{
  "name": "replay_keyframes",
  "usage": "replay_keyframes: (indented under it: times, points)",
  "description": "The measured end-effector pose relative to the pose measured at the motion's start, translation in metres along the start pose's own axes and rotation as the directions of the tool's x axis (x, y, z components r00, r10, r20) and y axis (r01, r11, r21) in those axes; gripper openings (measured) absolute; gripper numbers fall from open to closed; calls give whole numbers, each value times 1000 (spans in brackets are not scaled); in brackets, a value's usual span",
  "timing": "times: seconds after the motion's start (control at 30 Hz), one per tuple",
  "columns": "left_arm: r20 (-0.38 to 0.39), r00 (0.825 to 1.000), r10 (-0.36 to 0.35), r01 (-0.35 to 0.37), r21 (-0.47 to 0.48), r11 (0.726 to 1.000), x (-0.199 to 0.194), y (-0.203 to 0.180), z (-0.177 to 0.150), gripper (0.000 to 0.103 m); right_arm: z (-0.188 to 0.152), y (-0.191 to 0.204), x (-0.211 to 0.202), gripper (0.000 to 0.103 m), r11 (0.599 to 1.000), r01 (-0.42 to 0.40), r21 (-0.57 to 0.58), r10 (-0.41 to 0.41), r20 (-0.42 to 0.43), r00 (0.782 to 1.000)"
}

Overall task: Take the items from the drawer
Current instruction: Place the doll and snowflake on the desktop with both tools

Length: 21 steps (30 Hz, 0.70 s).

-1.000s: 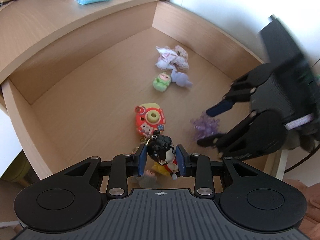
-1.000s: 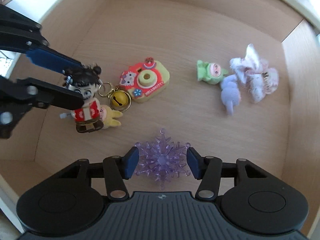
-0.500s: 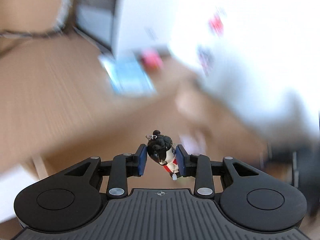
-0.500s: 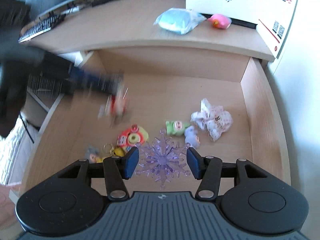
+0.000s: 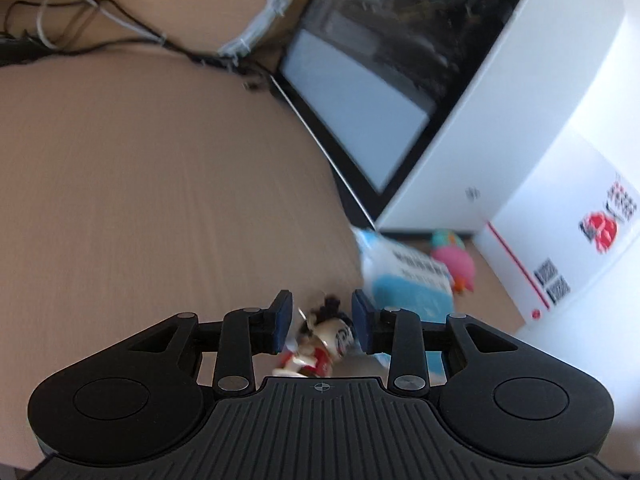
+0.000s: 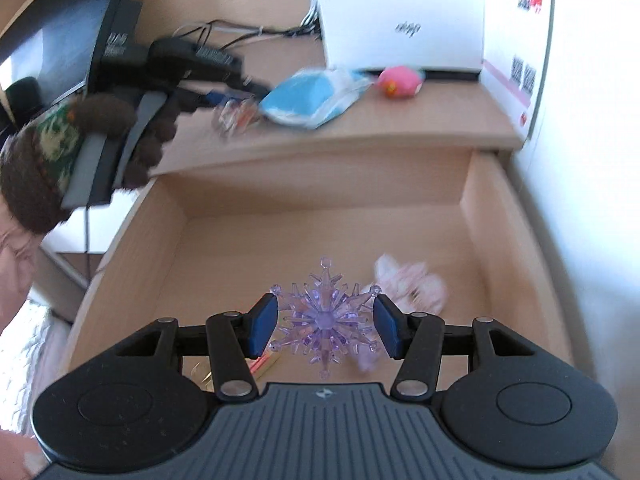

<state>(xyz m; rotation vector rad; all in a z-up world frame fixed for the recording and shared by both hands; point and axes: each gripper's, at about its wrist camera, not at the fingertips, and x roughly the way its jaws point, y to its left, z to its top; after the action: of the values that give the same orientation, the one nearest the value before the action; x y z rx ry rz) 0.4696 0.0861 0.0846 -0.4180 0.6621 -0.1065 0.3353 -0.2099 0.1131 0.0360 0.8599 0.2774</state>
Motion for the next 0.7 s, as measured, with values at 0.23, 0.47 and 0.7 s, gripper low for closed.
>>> replay_keyframes:
  times: [0.23, 0.47, 0.7]
  points:
    - [161, 984, -78, 81, -12, 997, -45, 24, -9, 36, 67, -22, 22, 53, 996, 71, 56, -79, 145, 986]
    - [40, 981, -187, 179, 155, 972, -82, -1, -56, 36, 139, -51, 85, 73, 982, 75, 173, -111, 205, 972]
    - [-361, 924, -125, 234, 275, 933, -59, -27, -120, 36, 106, -82, 70, 85, 957, 55, 286, -107, 169, 980]
